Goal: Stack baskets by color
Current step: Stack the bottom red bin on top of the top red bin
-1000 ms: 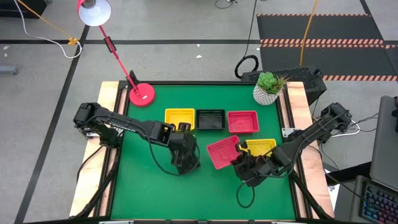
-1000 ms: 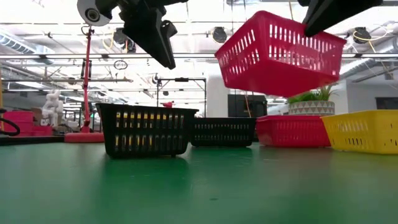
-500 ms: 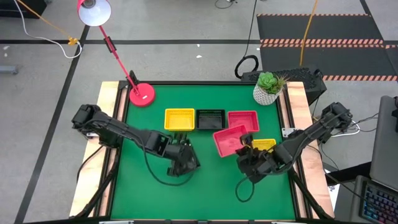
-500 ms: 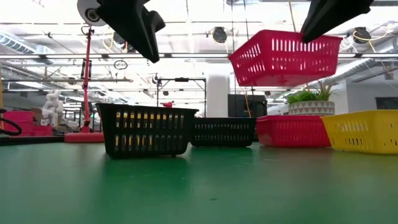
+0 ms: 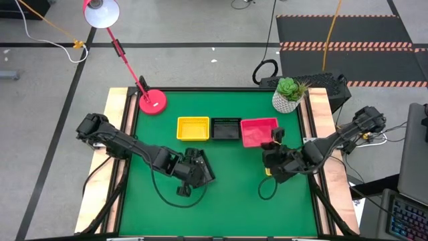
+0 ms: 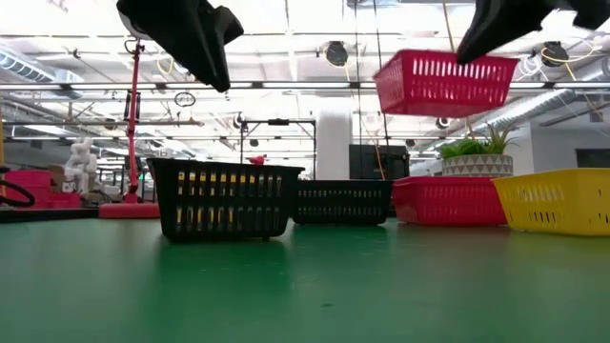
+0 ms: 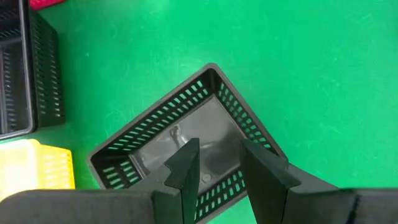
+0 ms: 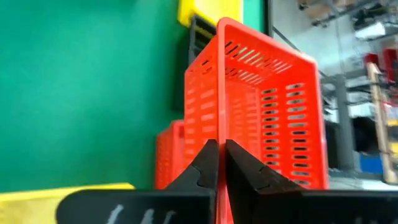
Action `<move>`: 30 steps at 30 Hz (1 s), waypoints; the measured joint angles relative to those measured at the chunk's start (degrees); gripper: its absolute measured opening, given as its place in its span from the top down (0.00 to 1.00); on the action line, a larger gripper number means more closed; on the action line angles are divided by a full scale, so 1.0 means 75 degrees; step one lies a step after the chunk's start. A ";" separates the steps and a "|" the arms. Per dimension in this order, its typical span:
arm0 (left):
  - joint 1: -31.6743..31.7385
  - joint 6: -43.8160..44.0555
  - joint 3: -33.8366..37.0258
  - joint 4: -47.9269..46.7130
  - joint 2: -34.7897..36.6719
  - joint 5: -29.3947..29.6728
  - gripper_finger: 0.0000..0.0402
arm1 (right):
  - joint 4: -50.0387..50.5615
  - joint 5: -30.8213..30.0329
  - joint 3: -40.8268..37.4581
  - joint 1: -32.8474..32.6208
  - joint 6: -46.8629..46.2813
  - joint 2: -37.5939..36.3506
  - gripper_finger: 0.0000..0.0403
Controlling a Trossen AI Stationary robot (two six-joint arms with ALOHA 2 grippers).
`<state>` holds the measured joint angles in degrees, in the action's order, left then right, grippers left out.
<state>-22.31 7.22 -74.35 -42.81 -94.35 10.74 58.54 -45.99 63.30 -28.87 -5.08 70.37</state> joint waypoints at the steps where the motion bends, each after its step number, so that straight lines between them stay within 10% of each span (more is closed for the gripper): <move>1: 0.0000 0.0003 0.0000 0.0011 0.0000 0.0003 0.71 | 0.0006 -0.0067 -0.0110 0.0060 -0.0003 -0.0055 0.99; 30: 0.0373 -0.0726 0.0006 0.0904 0.0000 -0.0014 0.71 | -0.2780 0.1176 -0.2929 0.2031 0.1825 -0.0741 0.98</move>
<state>-19.51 1.78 -74.30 -36.03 -94.35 10.64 37.69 -37.17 41.33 -13.63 8.60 64.82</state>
